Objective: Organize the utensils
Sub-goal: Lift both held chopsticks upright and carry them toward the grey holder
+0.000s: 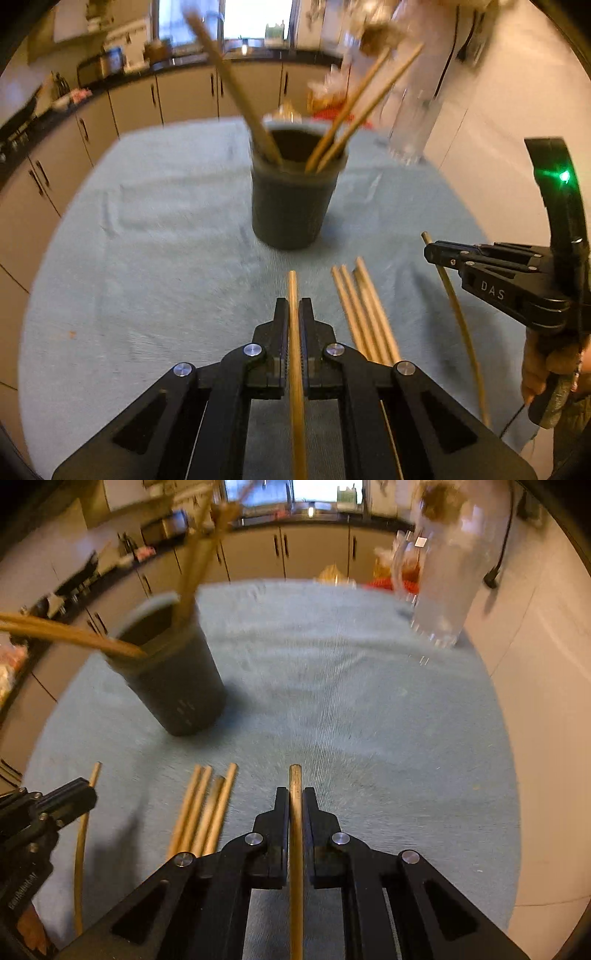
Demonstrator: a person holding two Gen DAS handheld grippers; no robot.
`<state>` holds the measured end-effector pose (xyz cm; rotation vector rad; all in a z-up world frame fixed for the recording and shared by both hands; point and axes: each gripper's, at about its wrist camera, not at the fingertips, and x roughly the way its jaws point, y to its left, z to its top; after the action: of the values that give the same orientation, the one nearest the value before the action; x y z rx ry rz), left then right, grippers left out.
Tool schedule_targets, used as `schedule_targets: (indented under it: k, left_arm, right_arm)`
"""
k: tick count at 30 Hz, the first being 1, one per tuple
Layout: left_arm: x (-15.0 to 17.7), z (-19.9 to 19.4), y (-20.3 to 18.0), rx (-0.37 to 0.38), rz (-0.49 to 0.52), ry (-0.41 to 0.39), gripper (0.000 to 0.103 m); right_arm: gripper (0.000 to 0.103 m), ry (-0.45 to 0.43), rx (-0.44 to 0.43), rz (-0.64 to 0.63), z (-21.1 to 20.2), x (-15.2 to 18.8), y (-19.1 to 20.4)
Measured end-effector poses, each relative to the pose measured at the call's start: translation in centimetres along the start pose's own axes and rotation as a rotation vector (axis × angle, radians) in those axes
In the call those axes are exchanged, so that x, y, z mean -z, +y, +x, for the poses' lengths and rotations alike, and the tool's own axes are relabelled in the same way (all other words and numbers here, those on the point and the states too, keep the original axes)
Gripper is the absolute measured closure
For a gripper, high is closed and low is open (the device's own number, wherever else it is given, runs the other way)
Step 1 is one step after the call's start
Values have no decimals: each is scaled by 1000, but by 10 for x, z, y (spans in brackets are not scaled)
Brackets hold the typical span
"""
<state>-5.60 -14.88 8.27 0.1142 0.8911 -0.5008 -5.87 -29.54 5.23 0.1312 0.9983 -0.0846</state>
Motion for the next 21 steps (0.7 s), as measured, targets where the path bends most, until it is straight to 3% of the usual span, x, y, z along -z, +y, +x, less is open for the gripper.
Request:
schedule_targets:
  k: [3, 9, 21]
  left_arm:
    - [-5, -30, -5, 8, -1, -78, 98]
    - [2, -89, -7, 16, 0, -201, 98]
    - [49, -167, 5, 23, -41, -307, 98]
  right_arm:
    - [96, -111, -6, 8, -41, 1, 1]
    - [96, -255, -39, 40, -109, 17, 3]
    - [96, -342, -56, 31, -170, 60, 10]
